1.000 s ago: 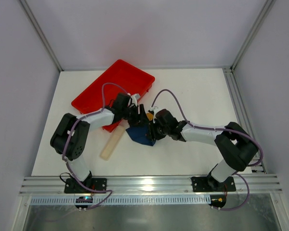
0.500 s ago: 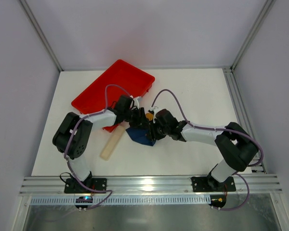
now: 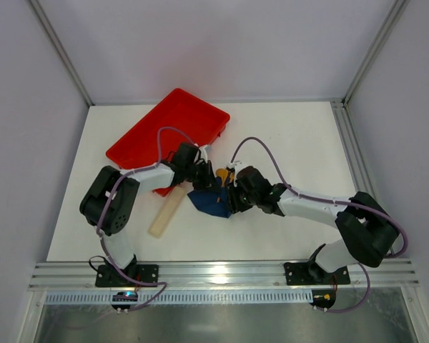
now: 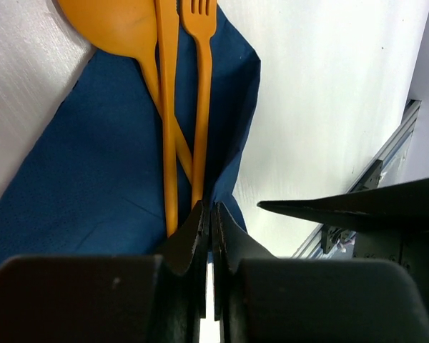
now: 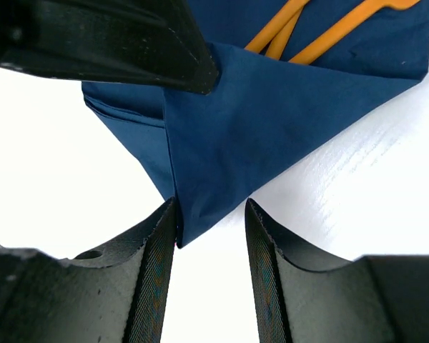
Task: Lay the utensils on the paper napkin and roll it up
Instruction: Roll the napkin at the center of the board.
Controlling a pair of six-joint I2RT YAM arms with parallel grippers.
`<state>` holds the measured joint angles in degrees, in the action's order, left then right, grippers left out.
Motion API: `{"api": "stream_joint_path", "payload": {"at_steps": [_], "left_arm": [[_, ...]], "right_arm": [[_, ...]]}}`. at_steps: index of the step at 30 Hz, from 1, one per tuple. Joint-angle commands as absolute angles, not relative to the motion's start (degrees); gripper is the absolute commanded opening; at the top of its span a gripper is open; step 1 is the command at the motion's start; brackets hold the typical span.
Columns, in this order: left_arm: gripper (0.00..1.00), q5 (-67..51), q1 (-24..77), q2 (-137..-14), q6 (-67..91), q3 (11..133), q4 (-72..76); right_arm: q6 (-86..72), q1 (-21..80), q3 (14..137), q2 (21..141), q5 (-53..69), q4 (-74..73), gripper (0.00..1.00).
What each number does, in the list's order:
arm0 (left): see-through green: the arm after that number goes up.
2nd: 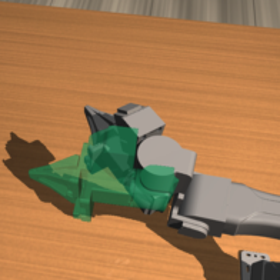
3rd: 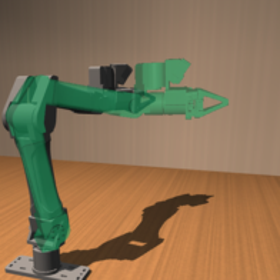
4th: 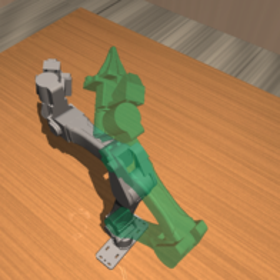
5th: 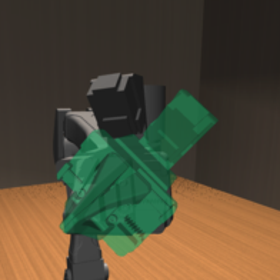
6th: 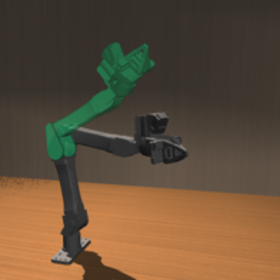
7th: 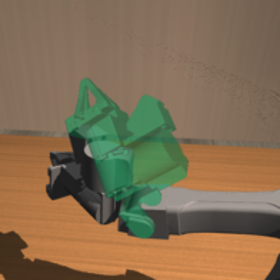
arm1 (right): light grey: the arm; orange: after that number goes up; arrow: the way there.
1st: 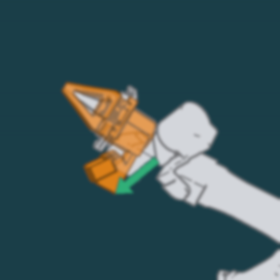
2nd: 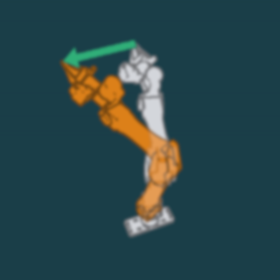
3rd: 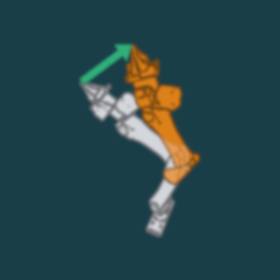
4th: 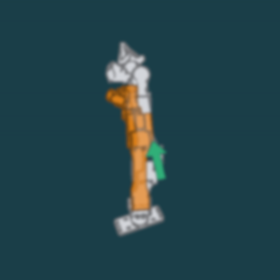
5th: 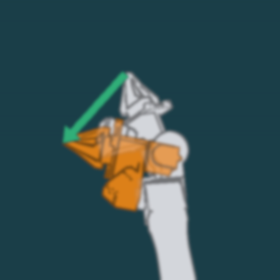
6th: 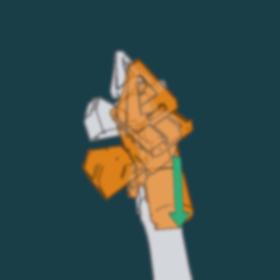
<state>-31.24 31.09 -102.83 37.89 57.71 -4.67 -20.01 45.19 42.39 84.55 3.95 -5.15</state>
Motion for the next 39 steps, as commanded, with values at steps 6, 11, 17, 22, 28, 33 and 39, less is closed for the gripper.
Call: {"api": "stream_joint_path", "payload": {"at_steps": [6, 11, 17, 22, 28, 33, 39], "left_arm": [[0.02, -31.03, 32.17, -103.54, 39.38, 56.96, -2.72], [0.02, -30.50, 32.17, -103.36, 38.76, 55.90, -2.99], [0.04, -30.94, 32.25, -103.54, 38.85, 54.76, -1.93], [0.05, -30.94, 32.43, -103.97, 38.94, 54.49, -1.50], [0.05, -30.33, 32.61, -103.54, 38.85, 53.70, -1.14], [0.05, -29.62, 32.61, -103.18, 38.15, 52.56, -1.32], [0.05, -29.53, 32.78, -103.10, 37.88, 51.68, -0.88]], "right_arm": [[-20.21, 46.05, 40.87, 79.11, 2.90, -4.22, 0.45], [-22.76, 45.97, 40.35, 76.74, -2.98, -5.18, 0.40], [-24.17, 45.88, 39.55, 76.20, -6.25, -5.45, 0.31], [-22.50, 45.88, 40.52, 80.32, -0.80, -3.26, 0.30], [-22.06, 45.97, 39.99, 85.25, 8.70, -0.35, 0.30], [-20.92, 45.88, 39.46, 86.22, 8.27, -0.96, 0.30], [-20.57, 45.88, 40.08, 87.19, 5.63, -2.72, 0.30]]}}
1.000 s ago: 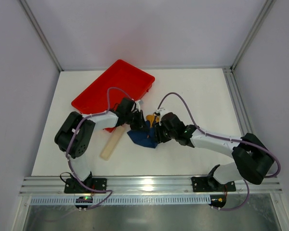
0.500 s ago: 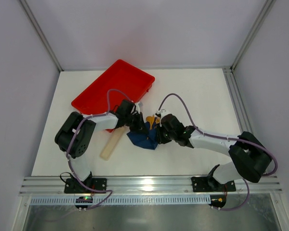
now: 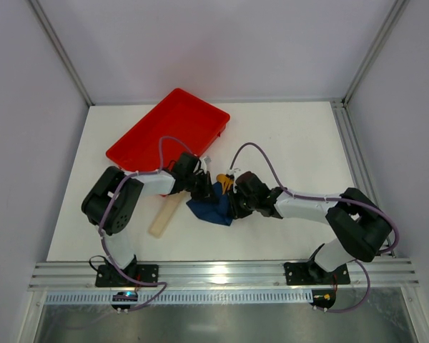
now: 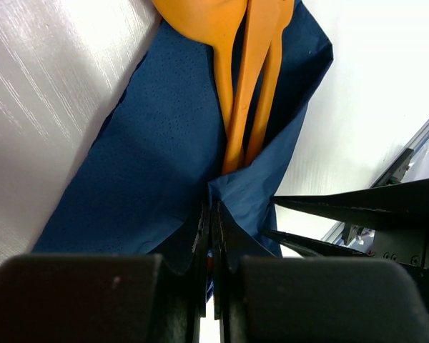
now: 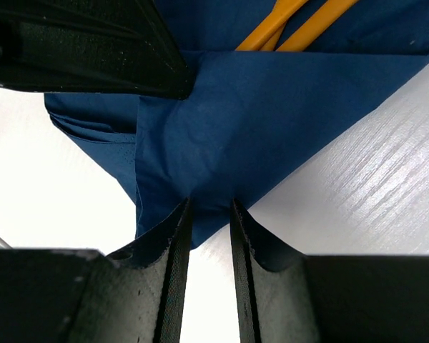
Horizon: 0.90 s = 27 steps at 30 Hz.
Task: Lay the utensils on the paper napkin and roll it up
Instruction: Roll the napkin at the center of the board.
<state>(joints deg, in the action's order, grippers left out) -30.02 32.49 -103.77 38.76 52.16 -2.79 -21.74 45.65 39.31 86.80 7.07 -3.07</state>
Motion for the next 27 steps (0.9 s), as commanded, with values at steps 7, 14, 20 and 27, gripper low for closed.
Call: {"api": "stream_joint_path", "payload": {"at_steps": [7, 14, 20, 27], "left_arm": [[0.06, -29.44, 32.96, -102.83, 37.88, 51.06, -0.44], [0.07, -29.09, 33.40, -102.57, 38.32, 50.98, -0.26], [0.08, -28.39, 33.57, -102.57, 38.58, 50.63, -0.18], [0.08, -28.04, 33.57, -102.57, 38.93, 50.45, -0.26]], "right_arm": [[-19.34, 45.88, 43.50, 82.53, 7.29, -5.71, 0.30], [-20.12, 45.79, 42.46, 82.35, 12.04, -4.76, 0.30], [-21.97, 46.41, 38.15, 84.11, 14.24, -0.54, 0.30], [-20.22, 47.55, 38.50, 86.65, 12.75, -2.55, 0.30]]}}
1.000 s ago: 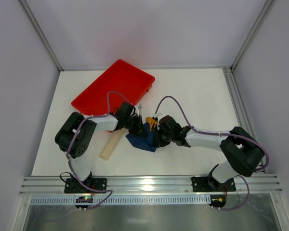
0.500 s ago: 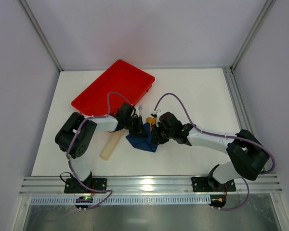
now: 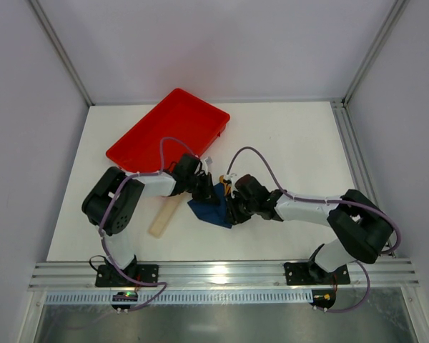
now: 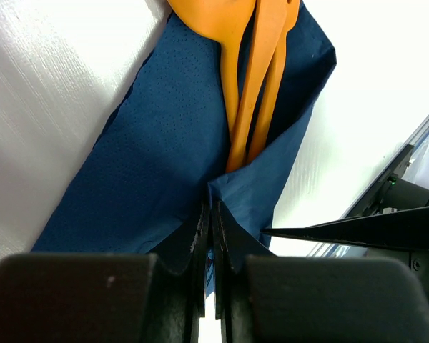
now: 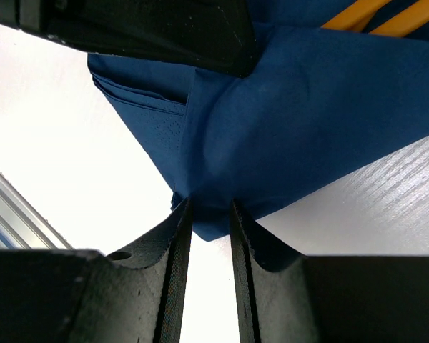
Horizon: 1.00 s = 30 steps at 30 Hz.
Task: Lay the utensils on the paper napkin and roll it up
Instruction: Roll the napkin at the center of the board.
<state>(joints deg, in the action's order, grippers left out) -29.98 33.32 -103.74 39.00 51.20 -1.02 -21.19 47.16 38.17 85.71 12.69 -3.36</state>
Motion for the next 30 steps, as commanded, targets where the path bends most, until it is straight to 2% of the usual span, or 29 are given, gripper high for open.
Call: {"api": "stream_joint_path", "payload": {"at_steps": [1, 12, 19, 26, 30], "left_arm": [[0.08, -28.04, 33.57, -102.57, 38.94, 50.45, -0.26], [0.09, -27.77, 33.66, -102.22, 38.76, 50.10, -0.62], [0.10, -27.77, 33.93, -101.78, 38.50, 50.54, -1.32], [0.11, -27.77, 34.36, -101.34, 38.23, 50.54, -1.50], [0.12, -27.69, 34.54, -100.99, 38.23, 50.19, -1.32]], "right_arm": [[-19.69, 47.64, 38.41, 86.83, 12.48, -2.81, 0.30], [-17.84, 48.16, 39.28, 85.70, 6.07, -7.64, 0.30], [-18.54, 48.16, 42.63, 81.30, 8.78, -9.67, 0.30], [-19.95, 48.16, 38.51, 82.61, 12.12, -5.28, 0.30], [-20.57, 48.25, 37.27, 85.25, 11.95, -3.61, 0.25]]}}
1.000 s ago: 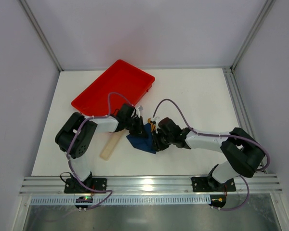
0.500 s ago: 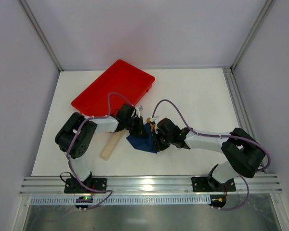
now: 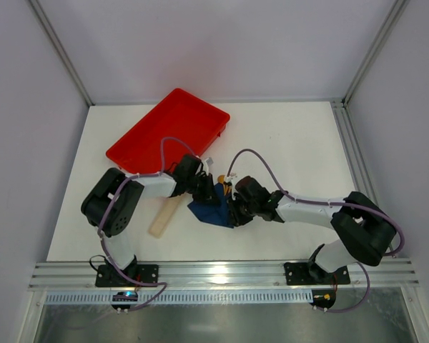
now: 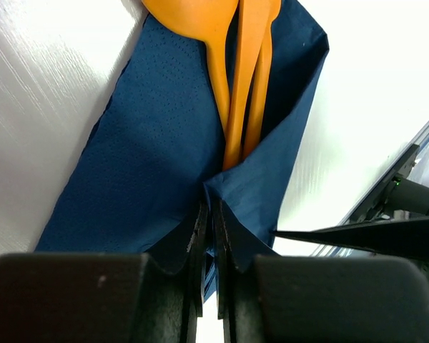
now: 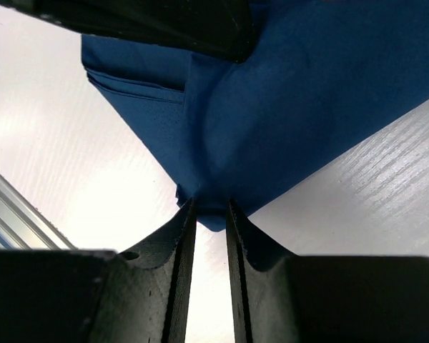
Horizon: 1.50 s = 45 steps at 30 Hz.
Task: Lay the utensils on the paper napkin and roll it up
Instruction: Roll the napkin at the center of the board.
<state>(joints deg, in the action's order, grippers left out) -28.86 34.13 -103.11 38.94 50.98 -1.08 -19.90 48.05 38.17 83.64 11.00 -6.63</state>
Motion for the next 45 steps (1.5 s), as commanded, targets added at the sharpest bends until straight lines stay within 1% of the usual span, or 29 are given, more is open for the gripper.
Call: {"api": "stream_joint_path", "payload": {"at_steps": [1, 9, 14, 19, 25, 35, 41, 45], "left_arm": [[0.12, -27.69, 34.54, -100.99, 38.23, 50.27, -1.32], [0.13, -27.07, 34.80, -100.63, 38.23, 50.10, -1.41], [0.13, -26.72, 34.89, -101.25, 38.06, 49.57, -1.05], [0.13, -26.54, 34.98, -100.99, 37.97, 49.40, -1.05], [0.13, -26.28, 35.42, -100.63, 38.32, 48.87, -0.44], [0.13, -25.93, 36.12, -101.60, 38.50, 48.69, -0.18], [0.13, -25.49, 36.74, -101.51, 38.67, 49.04, -0.35], [0.14, -25.23, 36.83, -101.60, 38.76, 49.13, -0.35]], "right_arm": [[-20.48, 48.43, 37.09, 85.60, 12.04, -3.43, 0.25], [-20.57, 48.60, 38.14, 86.13, 8.70, -7.02, 0.25], [-21.88, 47.99, 42.97, 82.89, 5.20, -11.94, 0.25], [-22.41, 45.27, 47.19, 83.14, 1.06, -13.45, 0.25], [-23.03, 42.63, 51.15, 87.36, -3.15, -12.31, 0.25], [-24.70, 41.75, 50.45, 94.04, -5.97, -8.96, 0.24], [-24.09, 41.75, 51.32, 90.62, -6.07, -11.86, 0.24], [-22.68, 41.75, 54.49, 89.03, -6.15, -13.80, 0.24]]}}
